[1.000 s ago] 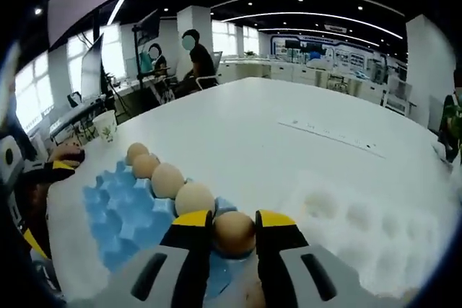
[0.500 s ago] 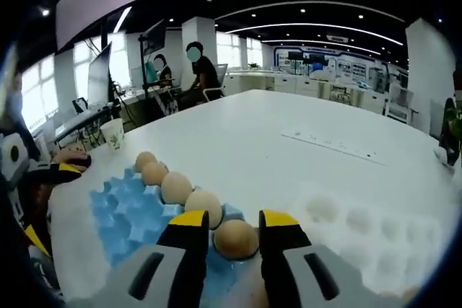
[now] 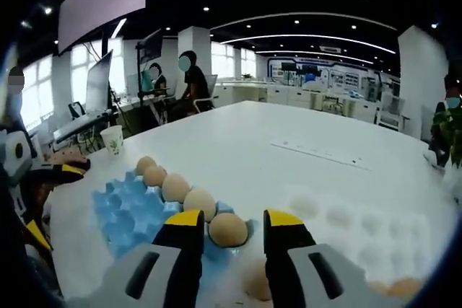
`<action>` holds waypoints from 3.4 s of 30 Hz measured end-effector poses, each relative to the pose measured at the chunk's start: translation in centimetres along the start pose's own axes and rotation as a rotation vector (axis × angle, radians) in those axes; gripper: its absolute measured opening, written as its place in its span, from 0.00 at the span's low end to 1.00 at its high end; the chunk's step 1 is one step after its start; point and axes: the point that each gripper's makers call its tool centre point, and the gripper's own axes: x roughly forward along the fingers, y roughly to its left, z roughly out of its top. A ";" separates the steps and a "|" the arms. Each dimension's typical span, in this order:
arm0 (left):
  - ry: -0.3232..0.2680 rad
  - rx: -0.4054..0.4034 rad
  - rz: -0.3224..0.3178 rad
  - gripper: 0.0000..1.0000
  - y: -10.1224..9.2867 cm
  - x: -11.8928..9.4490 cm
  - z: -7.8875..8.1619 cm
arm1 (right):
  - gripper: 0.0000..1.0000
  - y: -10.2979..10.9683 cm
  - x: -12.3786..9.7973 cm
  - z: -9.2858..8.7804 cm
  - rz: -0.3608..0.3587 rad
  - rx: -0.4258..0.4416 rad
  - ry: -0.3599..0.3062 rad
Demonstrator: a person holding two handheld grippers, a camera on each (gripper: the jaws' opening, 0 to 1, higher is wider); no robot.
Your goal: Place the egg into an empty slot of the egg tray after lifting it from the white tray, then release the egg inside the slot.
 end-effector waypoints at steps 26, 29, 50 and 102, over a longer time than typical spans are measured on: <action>0.007 0.018 -0.028 1.00 -1.0 0.6 0.3 | 0.34 -1.8 -2.5 -3.1 -0.066 0.060 0.012; 0.004 0.018 -0.027 1.00 -1.0 0.6 0.4 | 0.33 -1.9 -2.6 -3.0 -0.077 0.055 0.014; -0.007 0.023 -0.045 1.00 -1.3 0.8 0.5 | 0.30 -3.9 -2.3 -4.9 -0.431 0.186 0.032; -0.003 0.021 -0.028 1.00 -1.0 0.6 0.2 | 0.27 -2.8 -3.4 -2.2 -0.412 0.246 -0.073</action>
